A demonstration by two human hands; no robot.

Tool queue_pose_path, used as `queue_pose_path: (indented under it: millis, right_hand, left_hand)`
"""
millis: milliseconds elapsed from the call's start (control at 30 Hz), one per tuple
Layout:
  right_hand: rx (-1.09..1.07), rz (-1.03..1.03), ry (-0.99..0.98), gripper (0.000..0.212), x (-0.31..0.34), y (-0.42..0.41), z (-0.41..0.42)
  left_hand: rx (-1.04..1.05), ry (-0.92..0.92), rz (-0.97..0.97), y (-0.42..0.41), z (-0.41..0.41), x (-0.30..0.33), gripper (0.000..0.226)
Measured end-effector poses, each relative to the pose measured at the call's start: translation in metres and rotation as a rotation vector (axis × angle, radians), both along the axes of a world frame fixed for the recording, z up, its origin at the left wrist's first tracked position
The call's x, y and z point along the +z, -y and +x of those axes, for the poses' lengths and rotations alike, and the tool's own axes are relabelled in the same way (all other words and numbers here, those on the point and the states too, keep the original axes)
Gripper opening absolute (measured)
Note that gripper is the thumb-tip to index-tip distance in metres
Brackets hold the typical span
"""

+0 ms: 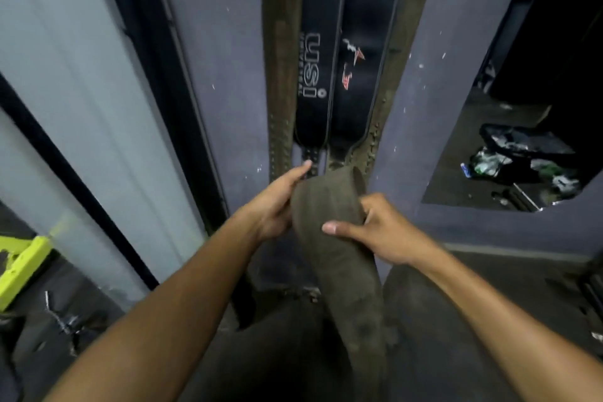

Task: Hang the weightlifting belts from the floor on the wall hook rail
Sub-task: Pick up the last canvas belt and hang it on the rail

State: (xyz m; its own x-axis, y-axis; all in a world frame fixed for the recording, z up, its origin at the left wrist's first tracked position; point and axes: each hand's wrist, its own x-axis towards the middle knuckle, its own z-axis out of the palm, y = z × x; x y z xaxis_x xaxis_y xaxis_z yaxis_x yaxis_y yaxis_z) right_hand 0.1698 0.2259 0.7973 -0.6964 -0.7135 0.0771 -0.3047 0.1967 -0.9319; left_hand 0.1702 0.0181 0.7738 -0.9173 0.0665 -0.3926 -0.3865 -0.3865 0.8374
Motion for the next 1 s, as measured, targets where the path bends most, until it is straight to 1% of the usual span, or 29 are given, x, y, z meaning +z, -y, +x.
queue_pose_path:
  millis: [67, 100, 167, 200, 267, 333, 400, 467, 500, 533, 567, 667, 733, 767, 800, 933, 1000]
  right_hand:
    - [0.037, 0.06, -0.055, 0.023, 0.003, 0.008, 0.008]
    - [0.035, 0.078, -0.067, 0.022, 0.002, 0.009, 0.009]
    - [0.043, 0.121, -0.054, 0.017, -0.004, 0.006, 0.006]
    - [0.072, 0.142, -0.019, 0.022, -0.008, 0.001, 0.003]
    - [0.147, 0.131, 0.129, 0.051, -0.017, -0.008, -0.003]
    - [0.129, 0.014, 0.313, 0.078, -0.019, -0.012, -0.011]
    - [0.038, -0.202, 0.473, 0.088, -0.007, -0.008, -0.024]
    - [-0.066, -0.403, 0.585, 0.087, 0.016, 0.0, -0.038]
    - [-0.113, -0.484, 0.621, 0.085, 0.029, 0.004, -0.045]
    - [-0.161, -0.542, 0.645, 0.081, 0.041, 0.008, -0.051]
    - [-0.213, -0.555, 0.655, 0.075, 0.051, 0.013, -0.056]
    - [-0.364, -0.454, 0.608, 0.044, 0.062, 0.031, -0.06]
    - [-0.455, -0.435, 0.482, 0.024, 0.056, 0.042, -0.06]
    - [-0.472, -0.444, 0.419, 0.019, 0.053, 0.047, -0.059]
    - [-0.466, -0.448, 0.359, 0.018, 0.049, 0.051, -0.057]
    - [-0.363, -0.426, 0.12, 0.022, 0.039, 0.064, -0.046]
    - [-0.317, -0.424, 0.035, 0.023, 0.039, 0.069, -0.04]
  left_hand:
    - [-0.033, 0.07, -0.091, 0.001, -0.004, 0.021, 0.049]
    - [-0.006, 0.078, -0.123, 0.001, -0.004, 0.028, 0.038]
    - [0.097, -0.015, -0.12, 0.0, -0.005, 0.032, 0.021]
    - [0.139, -0.104, -0.096, 0.0, -0.005, 0.032, 0.021]
    - [0.17, -0.294, -0.065, -0.001, -0.001, 0.035, 0.034]
    - [0.152, -0.459, -0.047, -0.001, 0.006, 0.036, 0.048]
    - [0.112, -0.573, -0.03, -0.005, 0.015, 0.037, 0.055]
    - [0.057, -0.642, -0.034, -0.011, 0.023, 0.037, 0.056]
    - [0.03, -0.649, -0.043, -0.014, 0.027, 0.036, 0.056]
    - [0.008, -0.636, -0.051, -0.015, 0.029, 0.034, 0.058]
    - [-0.006, -0.614, -0.061, -0.016, 0.031, 0.032, 0.06]
    - [-0.014, -0.538, -0.144, -0.009, 0.038, 0.022, 0.061]
    - [-0.026, -0.494, -0.156, -0.003, 0.042, 0.016, 0.054]
    - [-0.026, -0.477, -0.144, -0.001, 0.044, 0.017, 0.048]
    - [-0.009, -0.461, -0.134, 0.001, 0.045, 0.018, 0.045]
    - [0.165, -0.45, -0.072, 0.017, 0.037, 0.04, 0.054]
    - [0.254, -0.474, -0.058, 0.024, 0.032, 0.059, 0.049]
